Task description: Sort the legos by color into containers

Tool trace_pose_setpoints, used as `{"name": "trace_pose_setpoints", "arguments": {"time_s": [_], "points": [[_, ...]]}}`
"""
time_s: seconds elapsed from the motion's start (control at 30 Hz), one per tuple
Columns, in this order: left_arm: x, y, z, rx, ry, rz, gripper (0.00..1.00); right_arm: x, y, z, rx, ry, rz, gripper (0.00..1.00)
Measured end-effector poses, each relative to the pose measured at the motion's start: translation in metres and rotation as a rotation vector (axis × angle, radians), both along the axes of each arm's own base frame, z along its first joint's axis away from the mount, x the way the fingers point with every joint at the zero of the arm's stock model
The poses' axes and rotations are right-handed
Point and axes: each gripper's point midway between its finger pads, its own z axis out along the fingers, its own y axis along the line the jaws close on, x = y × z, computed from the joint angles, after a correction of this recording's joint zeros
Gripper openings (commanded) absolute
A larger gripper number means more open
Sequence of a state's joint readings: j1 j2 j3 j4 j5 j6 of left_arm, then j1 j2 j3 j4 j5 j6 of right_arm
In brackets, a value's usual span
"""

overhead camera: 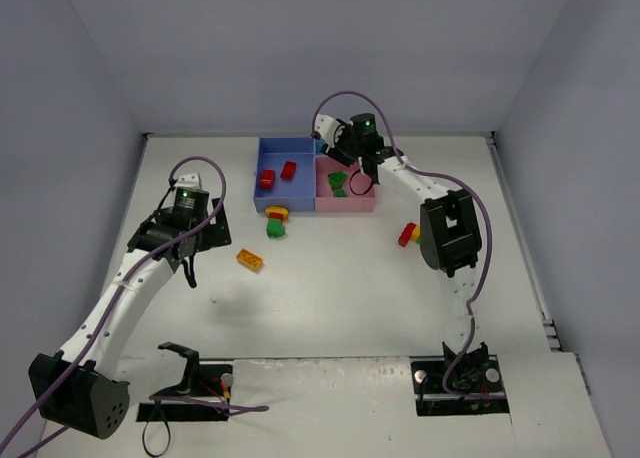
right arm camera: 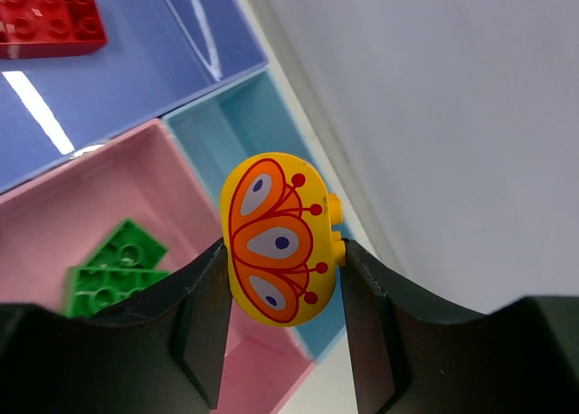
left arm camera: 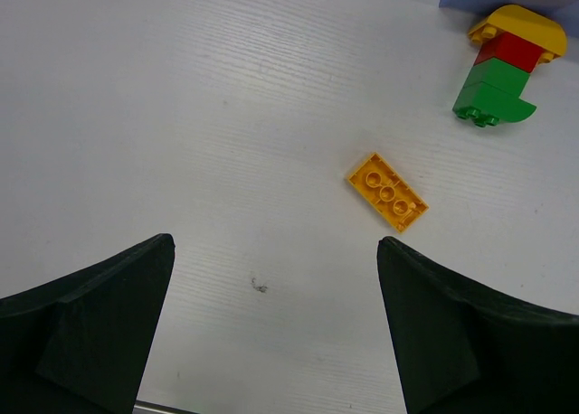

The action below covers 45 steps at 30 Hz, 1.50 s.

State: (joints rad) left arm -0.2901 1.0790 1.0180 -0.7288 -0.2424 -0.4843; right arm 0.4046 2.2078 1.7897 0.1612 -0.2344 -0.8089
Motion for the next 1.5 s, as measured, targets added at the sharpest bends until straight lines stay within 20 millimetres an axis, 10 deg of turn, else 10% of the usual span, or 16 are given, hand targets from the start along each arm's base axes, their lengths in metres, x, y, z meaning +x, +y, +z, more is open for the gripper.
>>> {"name": "trace_pose_setpoints", "arguments": {"time_s": [0.3, 0.8, 1.07, 1.3, 1.5], "points": [[0.001, 0.002, -0.008, 0.019, 0.030, 0.009, 0.87, 0.022, -0.008, -0.032, -0.092, -0.027, 0.001, 0.22], [0.001, 0.002, -0.008, 0.008, 0.029, 0.030, 0.87, 0.042, -0.015, -0.022, -0.110, -0.133, -0.052, 0.61], [0.000, 0.002, -0.007, 0.005, 0.025, 0.030, 0.87, 0.041, -0.018, -0.026, -0.099, -0.143, -0.074, 0.62], [-0.006, 0.004, 0.003, -0.004, -0.008, 0.032, 0.87, 0.001, -0.014, -0.008, 0.061, -0.029, -0.093, 0.66], [-0.012, 0.006, 0.016, -0.016, -0.054, 0.032, 0.87, -0.068, 0.023, 0.075, 0.329, 0.037, -0.025, 0.72]]}}
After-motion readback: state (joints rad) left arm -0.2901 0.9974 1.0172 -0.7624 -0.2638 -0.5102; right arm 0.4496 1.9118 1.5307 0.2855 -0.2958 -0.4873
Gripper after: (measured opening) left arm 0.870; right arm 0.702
